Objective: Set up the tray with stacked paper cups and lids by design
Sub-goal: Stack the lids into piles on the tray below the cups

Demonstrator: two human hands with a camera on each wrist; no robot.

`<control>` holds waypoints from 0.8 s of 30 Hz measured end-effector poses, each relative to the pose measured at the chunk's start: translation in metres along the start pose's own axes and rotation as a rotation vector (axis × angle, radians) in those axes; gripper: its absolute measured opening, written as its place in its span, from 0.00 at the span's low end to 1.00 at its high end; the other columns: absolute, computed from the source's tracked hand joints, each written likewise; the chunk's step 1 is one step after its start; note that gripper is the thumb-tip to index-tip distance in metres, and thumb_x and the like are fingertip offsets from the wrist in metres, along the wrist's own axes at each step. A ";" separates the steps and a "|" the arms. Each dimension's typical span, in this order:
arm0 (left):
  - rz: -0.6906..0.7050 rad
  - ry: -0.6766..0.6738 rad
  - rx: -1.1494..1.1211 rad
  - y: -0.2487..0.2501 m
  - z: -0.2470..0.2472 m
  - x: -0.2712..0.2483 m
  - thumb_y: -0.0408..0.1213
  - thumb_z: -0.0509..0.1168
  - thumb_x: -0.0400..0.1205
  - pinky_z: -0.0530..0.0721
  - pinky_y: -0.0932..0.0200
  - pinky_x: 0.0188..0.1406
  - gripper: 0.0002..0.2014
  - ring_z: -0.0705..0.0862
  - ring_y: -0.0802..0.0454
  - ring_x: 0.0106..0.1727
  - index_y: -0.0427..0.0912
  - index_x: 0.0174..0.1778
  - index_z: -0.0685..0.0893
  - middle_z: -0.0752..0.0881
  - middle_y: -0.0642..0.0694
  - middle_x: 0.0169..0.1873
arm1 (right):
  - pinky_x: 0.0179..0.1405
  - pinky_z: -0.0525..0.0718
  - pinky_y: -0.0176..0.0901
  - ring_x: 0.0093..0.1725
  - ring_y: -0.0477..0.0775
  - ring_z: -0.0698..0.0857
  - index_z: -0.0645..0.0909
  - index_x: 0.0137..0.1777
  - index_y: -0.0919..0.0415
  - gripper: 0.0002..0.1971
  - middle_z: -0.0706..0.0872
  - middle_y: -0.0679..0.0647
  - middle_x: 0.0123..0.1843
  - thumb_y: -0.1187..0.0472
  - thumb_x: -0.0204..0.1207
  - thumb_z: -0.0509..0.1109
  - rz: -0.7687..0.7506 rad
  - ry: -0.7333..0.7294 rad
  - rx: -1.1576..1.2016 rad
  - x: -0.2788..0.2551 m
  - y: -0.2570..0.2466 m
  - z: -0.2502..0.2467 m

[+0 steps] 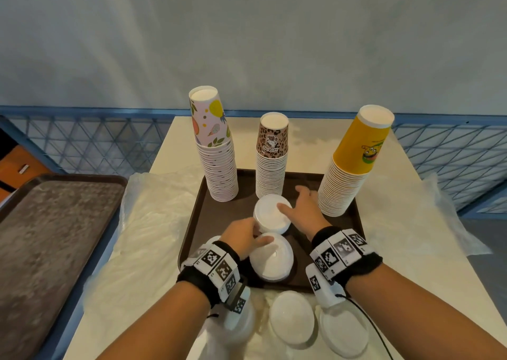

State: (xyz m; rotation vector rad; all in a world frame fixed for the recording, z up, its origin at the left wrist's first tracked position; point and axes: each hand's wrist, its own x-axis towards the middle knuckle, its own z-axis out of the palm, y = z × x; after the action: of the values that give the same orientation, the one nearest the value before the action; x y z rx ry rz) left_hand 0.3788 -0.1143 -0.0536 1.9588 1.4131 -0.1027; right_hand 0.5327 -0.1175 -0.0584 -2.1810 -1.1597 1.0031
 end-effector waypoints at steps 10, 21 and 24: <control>-0.043 0.277 -0.161 -0.074 -0.056 -0.079 0.45 0.70 0.77 0.79 0.57 0.56 0.19 0.84 0.47 0.57 0.41 0.62 0.80 0.85 0.44 0.58 | 0.62 0.76 0.38 0.67 0.47 0.77 0.66 0.73 0.52 0.25 0.74 0.50 0.72 0.57 0.78 0.68 -0.202 -0.089 0.320 -0.146 -0.006 0.018; -0.162 -0.054 0.091 -0.144 0.008 -0.112 0.49 0.71 0.74 0.73 0.59 0.64 0.32 0.77 0.46 0.67 0.44 0.72 0.69 0.75 0.43 0.67 | 0.77 0.65 0.45 0.78 0.57 0.67 0.52 0.81 0.60 0.34 0.63 0.57 0.81 0.50 0.81 0.61 -0.045 -0.223 -0.086 -0.173 0.019 0.115; -0.150 -0.027 0.109 -0.148 0.016 -0.111 0.48 0.72 0.74 0.73 0.57 0.67 0.33 0.76 0.46 0.68 0.43 0.72 0.69 0.73 0.42 0.68 | 0.76 0.67 0.47 0.76 0.58 0.69 0.54 0.80 0.60 0.34 0.66 0.59 0.79 0.49 0.80 0.64 0.006 -0.214 -0.139 -0.170 0.024 0.127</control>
State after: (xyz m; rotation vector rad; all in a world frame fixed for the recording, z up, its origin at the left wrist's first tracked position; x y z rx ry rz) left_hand 0.2131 -0.1900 -0.0882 1.9282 1.5648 -0.2791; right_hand 0.3818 -0.2658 -0.0892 -2.2262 -1.3564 1.2161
